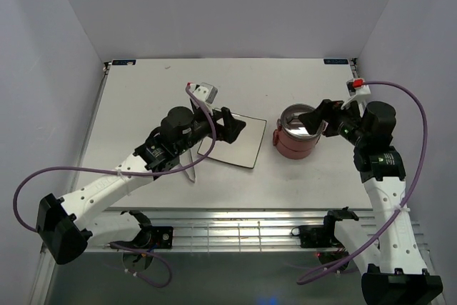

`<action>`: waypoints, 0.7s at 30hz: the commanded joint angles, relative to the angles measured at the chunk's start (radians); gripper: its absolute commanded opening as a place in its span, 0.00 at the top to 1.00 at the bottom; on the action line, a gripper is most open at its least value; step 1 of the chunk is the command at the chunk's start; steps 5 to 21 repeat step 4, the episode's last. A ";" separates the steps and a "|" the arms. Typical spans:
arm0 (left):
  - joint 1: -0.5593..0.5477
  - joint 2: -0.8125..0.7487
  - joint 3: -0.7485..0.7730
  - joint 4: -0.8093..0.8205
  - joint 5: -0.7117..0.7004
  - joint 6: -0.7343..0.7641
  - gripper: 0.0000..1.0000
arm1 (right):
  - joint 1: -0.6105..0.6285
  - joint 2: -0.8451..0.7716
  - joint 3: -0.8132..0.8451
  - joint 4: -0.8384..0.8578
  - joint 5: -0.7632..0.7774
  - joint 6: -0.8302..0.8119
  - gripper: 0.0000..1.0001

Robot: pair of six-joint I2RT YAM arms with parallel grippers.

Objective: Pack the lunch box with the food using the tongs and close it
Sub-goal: Reset both arms

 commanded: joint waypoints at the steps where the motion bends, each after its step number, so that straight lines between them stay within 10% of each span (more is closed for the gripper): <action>1: 0.006 -0.010 0.012 0.007 0.000 -0.017 0.02 | 0.002 -0.020 -0.002 0.013 -0.006 -0.018 0.10; 21: 0.005 -0.010 0.006 0.024 0.008 -0.019 0.02 | 0.002 -0.021 -0.006 0.016 -0.020 -0.023 0.10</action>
